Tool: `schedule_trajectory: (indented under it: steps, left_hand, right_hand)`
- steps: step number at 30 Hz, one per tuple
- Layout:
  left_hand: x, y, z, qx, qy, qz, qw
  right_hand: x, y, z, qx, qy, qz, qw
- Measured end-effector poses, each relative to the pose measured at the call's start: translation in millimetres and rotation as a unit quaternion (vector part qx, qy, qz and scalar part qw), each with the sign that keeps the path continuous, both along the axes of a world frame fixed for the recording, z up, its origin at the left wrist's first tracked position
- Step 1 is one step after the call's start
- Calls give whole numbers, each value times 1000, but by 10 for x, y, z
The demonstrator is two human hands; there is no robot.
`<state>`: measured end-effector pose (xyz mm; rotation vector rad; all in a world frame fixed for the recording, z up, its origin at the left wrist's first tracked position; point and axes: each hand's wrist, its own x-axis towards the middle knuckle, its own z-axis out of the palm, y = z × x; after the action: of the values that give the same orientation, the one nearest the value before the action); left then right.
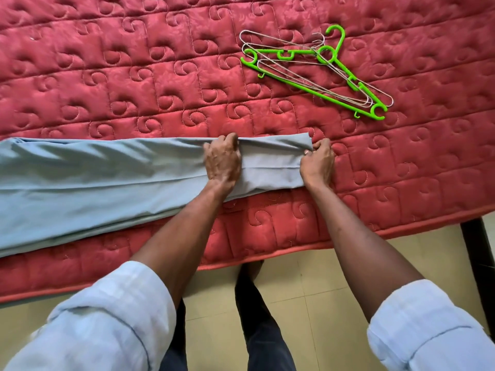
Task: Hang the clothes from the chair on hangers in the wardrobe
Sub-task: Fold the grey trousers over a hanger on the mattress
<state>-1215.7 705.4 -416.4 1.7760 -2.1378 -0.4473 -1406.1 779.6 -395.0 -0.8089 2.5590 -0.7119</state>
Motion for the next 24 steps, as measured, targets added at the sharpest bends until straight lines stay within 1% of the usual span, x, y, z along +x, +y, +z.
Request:
schedule_trajectory:
  steps: [1,2,3,5,6,8,10,11,13,15,18,19,21,23,24]
  left_hand:
    - [-45,43,2,20,39,8,999]
    - [-76,96,4,37,76,21,996]
    - [-94,145,-6,45,106,31,993]
    - [-89,235,-46,37,141,35,989]
    - [-81,266,-65,29,148,30,988]
    - [-53,279,-109,17,156,15,987]
    - [-32,270,-141,15,163,10,986]
    - [-29,269,-151,12,163,11,986]
    - [-29,254,-155,-4,160,13,987]
    - [-28,220,-141,-12,157,16,987]
    - [-42,146,-99,-12,156,20,987]
    - [-46,122,-91,-7,157,23,987]
    - [-58,114,-92,11,158,23,987]
    - [-63,168,-117,40,136,-2,990]
    - [-48,213,-148,50,111,-29,992]
  right_hand:
    - [18,-12,-15,2,-5,-17,1000]
    - [40,-17,-15,4,9,-21,1000]
    - [54,-25,-6,2,47,-3,999]
    - [53,-53,8,-6,136,88,987]
    - [33,-84,10,-2,159,142,977]
    - [-36,-155,-8,44,162,210,963]
    - [-137,-212,-39,100,145,242,954]
    - [-190,-239,-38,109,139,254,951]
    - [-303,-294,-27,90,111,269,953]
    - [-403,-347,47,30,43,257,965]
    - [-488,-398,144,-38,-105,190,975]
    - [-497,-406,139,-54,-130,170,975]
    - [-474,-405,82,-68,-140,142,978]
    - [-427,-395,-9,-48,-106,108,987]
    - [-410,-380,-56,-32,-81,79,993]
